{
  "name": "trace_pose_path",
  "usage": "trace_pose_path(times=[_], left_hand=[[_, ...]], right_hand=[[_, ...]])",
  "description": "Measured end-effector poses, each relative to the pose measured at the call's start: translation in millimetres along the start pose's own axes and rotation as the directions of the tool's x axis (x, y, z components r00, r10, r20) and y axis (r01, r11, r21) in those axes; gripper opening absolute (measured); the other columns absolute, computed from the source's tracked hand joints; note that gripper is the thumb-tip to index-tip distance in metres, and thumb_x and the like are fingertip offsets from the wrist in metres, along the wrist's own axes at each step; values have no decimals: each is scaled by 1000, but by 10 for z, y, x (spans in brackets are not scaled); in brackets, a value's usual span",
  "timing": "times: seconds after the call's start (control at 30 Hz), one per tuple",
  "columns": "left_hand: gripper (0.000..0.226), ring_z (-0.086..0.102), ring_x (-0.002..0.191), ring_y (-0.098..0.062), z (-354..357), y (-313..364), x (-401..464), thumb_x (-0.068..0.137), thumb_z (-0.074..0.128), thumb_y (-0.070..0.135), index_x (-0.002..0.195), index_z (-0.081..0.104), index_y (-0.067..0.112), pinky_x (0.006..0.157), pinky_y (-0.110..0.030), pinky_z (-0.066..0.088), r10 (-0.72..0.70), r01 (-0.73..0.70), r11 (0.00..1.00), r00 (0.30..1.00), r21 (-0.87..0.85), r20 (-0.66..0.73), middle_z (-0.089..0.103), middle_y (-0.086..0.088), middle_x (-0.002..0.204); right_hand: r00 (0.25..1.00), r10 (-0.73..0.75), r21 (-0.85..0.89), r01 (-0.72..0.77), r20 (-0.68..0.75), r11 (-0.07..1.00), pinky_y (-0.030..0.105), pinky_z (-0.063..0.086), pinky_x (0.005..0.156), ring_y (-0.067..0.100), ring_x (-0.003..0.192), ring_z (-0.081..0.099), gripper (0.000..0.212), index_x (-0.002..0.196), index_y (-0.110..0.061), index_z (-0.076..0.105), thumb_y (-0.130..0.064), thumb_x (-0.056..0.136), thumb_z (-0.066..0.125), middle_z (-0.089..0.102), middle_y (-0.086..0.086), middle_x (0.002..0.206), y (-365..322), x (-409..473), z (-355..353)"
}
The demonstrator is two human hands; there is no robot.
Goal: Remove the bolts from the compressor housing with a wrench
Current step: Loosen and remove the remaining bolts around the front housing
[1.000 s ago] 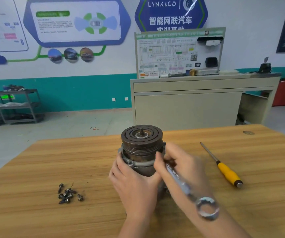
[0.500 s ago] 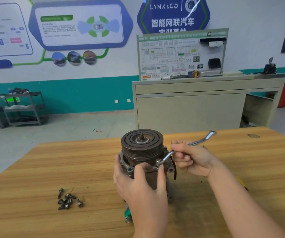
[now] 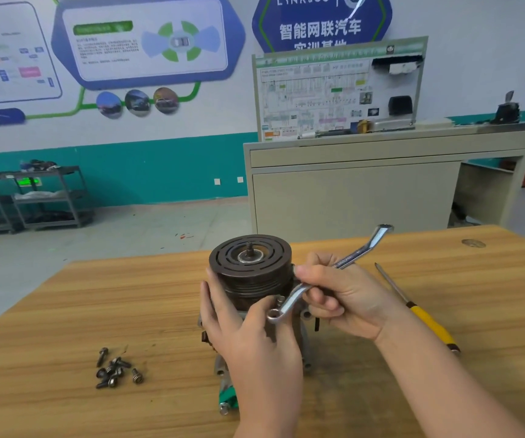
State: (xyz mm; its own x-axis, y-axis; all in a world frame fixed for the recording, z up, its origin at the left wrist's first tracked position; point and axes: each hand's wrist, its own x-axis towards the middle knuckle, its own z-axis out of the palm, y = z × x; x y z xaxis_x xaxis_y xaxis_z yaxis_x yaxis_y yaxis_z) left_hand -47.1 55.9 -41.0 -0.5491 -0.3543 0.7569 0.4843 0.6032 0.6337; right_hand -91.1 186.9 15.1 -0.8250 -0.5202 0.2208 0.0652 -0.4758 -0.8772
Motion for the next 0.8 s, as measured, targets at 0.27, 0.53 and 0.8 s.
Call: trace_pose_path(times=[0.27, 0.53, 0.8], left_hand=[[29, 16, 141, -7, 21, 14, -19, 71, 82, 39, 83, 56, 31, 112, -32, 17, -10, 6, 996, 999, -92, -43, 15, 6, 155], [16, 28, 139, -30, -47, -52, -10, 82, 66, 25, 92, 76, 16, 107, -41, 25, 65, -64, 997, 997, -29, 34, 21, -12, 157], [30, 18, 138, -2, -47, -14, -17, 80, 71, 50, 80, 62, 21, 109, -35, 21, 18, -18, 999, 1000, -51, -8, 22, -1, 156]], right_hand=[[972, -171, 427, 226, -163, 875, 10, 30, 28, 2, 32, 43, 38, 61, -13, 58, -7, 49, 94, 52, 0, 44, -2, -154, -43], [932, -52, 418, 210, -358, 884, 11, 28, 28, 2, 31, 38, 30, 69, -17, 42, -9, 69, 72, 48, -2, 44, 261, -47, -104], [890, -39, 459, 272, -455, 846, 13, 26, 29, 4, 32, 34, 22, 64, -16, 46, -17, 76, 65, 42, -3, 45, 320, -39, -199]])
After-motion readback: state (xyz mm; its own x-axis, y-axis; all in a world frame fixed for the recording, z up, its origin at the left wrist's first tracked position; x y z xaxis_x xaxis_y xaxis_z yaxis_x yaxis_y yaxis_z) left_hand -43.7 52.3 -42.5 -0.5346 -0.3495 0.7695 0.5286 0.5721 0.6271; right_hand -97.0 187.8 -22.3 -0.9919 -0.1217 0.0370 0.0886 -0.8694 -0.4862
